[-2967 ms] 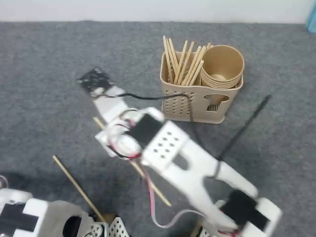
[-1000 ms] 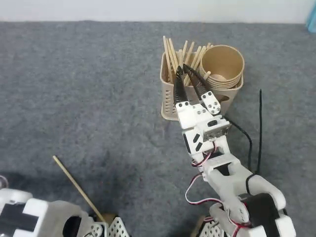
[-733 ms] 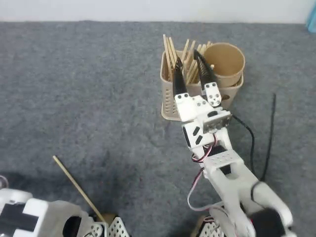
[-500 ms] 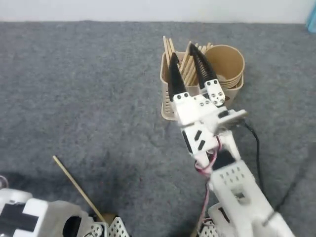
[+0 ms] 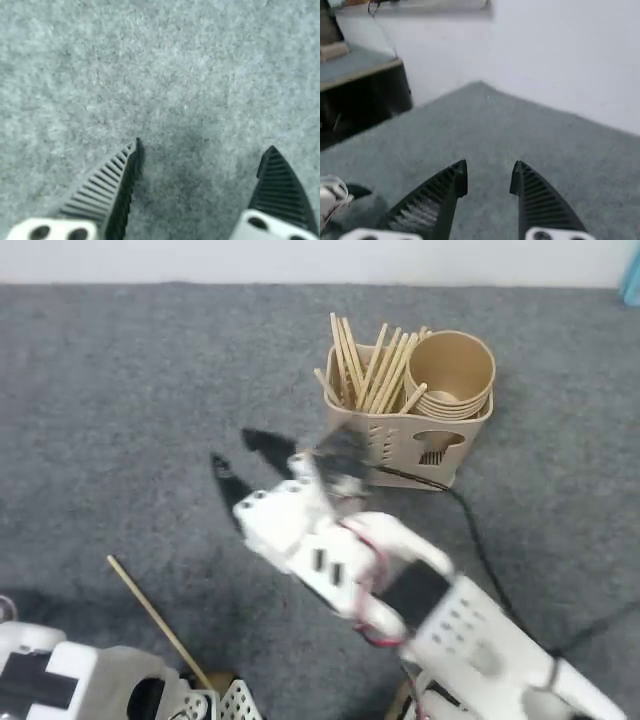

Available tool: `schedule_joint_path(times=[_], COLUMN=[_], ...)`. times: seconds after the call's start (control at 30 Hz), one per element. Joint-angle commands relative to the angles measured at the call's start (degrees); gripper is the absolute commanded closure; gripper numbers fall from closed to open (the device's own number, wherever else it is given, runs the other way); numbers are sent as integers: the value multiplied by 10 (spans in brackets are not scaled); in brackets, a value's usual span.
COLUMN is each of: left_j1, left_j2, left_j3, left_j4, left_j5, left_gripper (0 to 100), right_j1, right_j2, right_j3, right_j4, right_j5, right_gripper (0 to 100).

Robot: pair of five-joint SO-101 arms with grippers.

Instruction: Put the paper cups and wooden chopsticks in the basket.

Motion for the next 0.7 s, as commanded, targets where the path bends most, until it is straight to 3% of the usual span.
schedule_joint_path(times=[0.0, 0.33, 0.67], left_j1=[-11, -16, -44], left_j2=[10, 10, 9], left_j3=[25, 25, 7], left_j4=[0, 0, 2], left_j5=[-4, -4, 0], left_gripper=[636, 636, 636], right_j1=[-35, -134, -172], right_j2=[117, 452, 655], right_j3=[-91, -272, -356], right_j4=[31, 86, 86], right_j5=[-4, -6, -7], right_gripper=[854, 854, 854])
